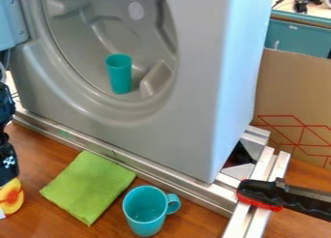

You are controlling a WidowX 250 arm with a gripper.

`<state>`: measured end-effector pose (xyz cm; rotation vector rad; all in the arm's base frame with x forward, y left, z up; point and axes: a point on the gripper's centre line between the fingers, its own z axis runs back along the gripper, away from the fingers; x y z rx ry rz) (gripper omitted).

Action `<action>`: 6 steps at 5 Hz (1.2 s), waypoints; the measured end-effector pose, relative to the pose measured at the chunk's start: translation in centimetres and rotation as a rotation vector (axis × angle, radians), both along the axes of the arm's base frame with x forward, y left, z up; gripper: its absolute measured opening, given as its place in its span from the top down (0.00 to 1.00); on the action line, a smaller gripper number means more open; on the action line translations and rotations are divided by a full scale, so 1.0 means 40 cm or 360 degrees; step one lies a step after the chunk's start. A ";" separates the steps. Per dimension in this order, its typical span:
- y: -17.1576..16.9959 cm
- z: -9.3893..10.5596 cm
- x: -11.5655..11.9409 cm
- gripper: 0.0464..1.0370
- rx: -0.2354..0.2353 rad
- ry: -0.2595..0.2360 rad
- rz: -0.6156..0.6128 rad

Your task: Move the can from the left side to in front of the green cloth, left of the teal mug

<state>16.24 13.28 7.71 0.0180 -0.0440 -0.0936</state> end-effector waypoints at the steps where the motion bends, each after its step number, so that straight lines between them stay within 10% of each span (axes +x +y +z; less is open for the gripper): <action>1: -0.002 -0.010 -0.003 0.04 -0.0013 0.0021 -0.0002; 3: 0.113 -0.004 0.033 0.04 0.0132 0.0028 0.0087; 6: 0.155 -0.119 -0.019 0.04 0.0162 0.0277 0.0096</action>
